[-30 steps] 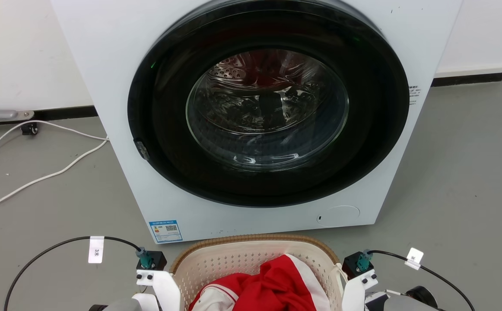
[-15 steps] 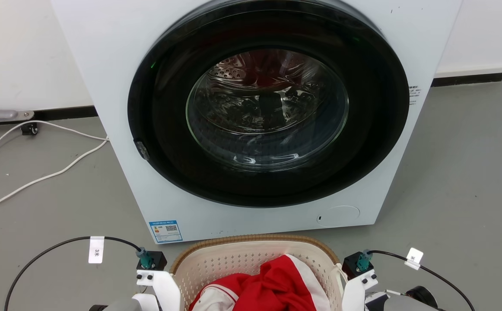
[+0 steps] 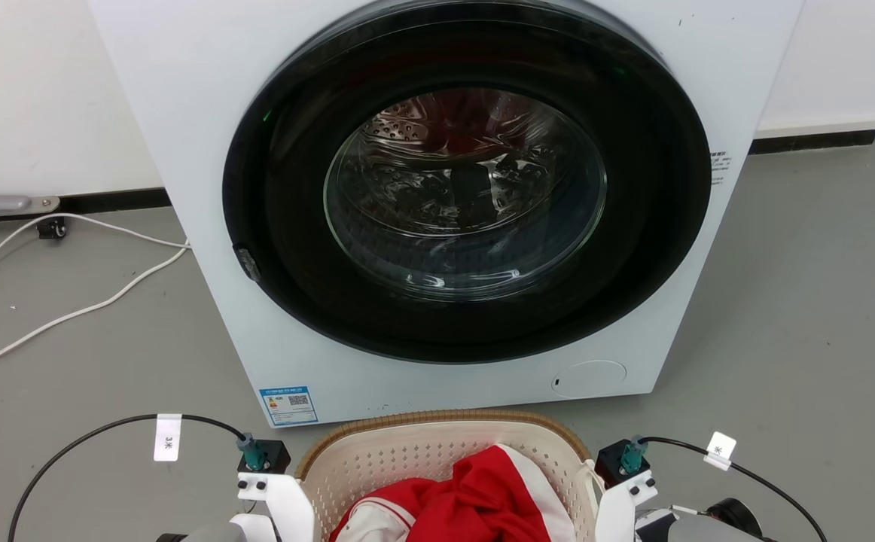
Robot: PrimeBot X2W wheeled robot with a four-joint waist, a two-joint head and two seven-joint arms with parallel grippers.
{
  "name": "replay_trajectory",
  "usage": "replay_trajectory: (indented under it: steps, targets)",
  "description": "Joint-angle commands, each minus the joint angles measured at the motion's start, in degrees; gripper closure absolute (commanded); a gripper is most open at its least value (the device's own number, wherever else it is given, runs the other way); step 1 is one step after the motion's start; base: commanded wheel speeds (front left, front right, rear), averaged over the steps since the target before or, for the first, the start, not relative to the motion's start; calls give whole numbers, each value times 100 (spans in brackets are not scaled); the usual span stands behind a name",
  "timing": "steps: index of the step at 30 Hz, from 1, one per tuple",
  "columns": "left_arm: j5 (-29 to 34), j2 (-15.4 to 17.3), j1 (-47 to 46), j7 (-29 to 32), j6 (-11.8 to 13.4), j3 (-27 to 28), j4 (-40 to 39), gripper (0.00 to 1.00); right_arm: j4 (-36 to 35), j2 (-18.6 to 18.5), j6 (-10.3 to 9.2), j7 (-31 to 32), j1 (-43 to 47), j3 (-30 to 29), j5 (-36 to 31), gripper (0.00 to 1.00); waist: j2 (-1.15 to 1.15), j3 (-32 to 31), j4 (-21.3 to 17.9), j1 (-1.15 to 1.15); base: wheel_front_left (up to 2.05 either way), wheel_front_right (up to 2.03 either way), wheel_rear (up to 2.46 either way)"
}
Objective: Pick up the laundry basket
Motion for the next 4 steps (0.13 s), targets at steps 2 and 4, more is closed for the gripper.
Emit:
replay_trajectory:
  steps: [2, 4]
  targets:
    - [-12, 52, -119, -52, -26, -31, 12, 100, 22, -19, 14, 8, -6, 28, -57, 100, 0, -4, -6, 0, 0, 0, 0]
    - [-28, 53, -122, -54, -26, -53, 20, 100, 20, -16, 14, 14, 4, 28, -60, 100, 0, -8, -10, 0, 0, 0, 0]
